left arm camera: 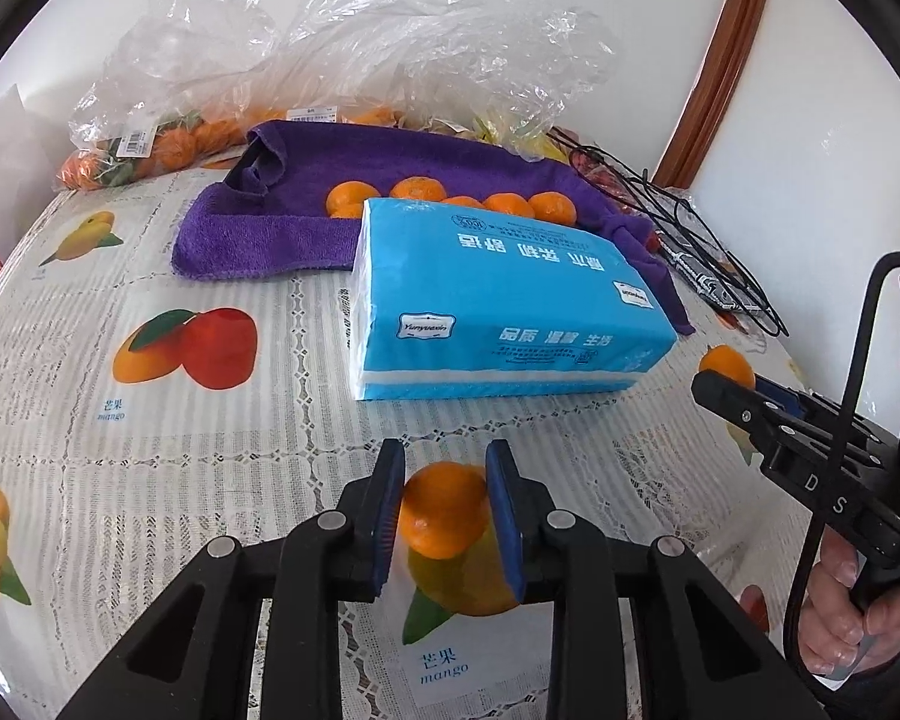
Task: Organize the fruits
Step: 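Carry both oranges past the tissue pack over the purple towel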
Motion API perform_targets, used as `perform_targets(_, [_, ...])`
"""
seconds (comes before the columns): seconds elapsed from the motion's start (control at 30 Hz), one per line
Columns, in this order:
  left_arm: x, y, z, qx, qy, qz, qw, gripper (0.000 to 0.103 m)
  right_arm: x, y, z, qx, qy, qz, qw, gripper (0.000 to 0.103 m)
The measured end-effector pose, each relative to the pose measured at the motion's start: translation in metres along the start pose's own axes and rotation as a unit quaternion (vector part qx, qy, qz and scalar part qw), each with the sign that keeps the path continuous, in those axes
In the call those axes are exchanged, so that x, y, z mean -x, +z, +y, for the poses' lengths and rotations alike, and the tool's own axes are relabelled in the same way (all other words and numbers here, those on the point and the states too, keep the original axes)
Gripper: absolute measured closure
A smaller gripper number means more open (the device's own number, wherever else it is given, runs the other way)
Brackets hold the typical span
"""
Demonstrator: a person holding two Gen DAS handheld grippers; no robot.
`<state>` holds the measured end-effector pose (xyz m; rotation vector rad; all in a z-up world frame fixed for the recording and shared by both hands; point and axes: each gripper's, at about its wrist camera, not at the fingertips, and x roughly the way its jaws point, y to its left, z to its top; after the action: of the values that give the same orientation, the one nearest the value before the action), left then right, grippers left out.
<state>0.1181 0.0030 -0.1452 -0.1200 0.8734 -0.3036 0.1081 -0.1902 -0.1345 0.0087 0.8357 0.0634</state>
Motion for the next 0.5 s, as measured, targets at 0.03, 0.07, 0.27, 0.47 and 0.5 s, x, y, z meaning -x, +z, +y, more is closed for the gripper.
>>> perform_targets(0.03, [-0.001,-0.001,-0.001,-0.001,-0.003,0.003,1.0,0.075,0.0,0.0,0.001,0.001,-0.001,0.001,1.0,0.07])
perform_targets(0.07, [-0.002,-0.001,-0.001,0.0,-0.007,0.008,0.9999,0.073,-0.001,0.0,0.002,0.002,-0.002,0.002,1.0,0.07])
perform_targets(0.27, [-0.013,-0.009,-0.006,-0.004,0.001,0.021,0.9998,0.071,-0.001,-0.004,0.001,-0.002,-0.002,0.002,1.0,0.071])
perform_targets(0.47, [-0.007,-0.01,-0.007,-0.01,0.001,0.01,0.9999,0.071,-0.001,-0.007,-0.004,-0.01,-0.005,0.003,1.0,0.07])
perform_targets(0.5, [-0.006,-0.009,-0.008,-0.01,0.0,0.01,0.9999,0.071,-0.001,-0.007,-0.005,-0.011,-0.004,0.002,1.0,0.07])
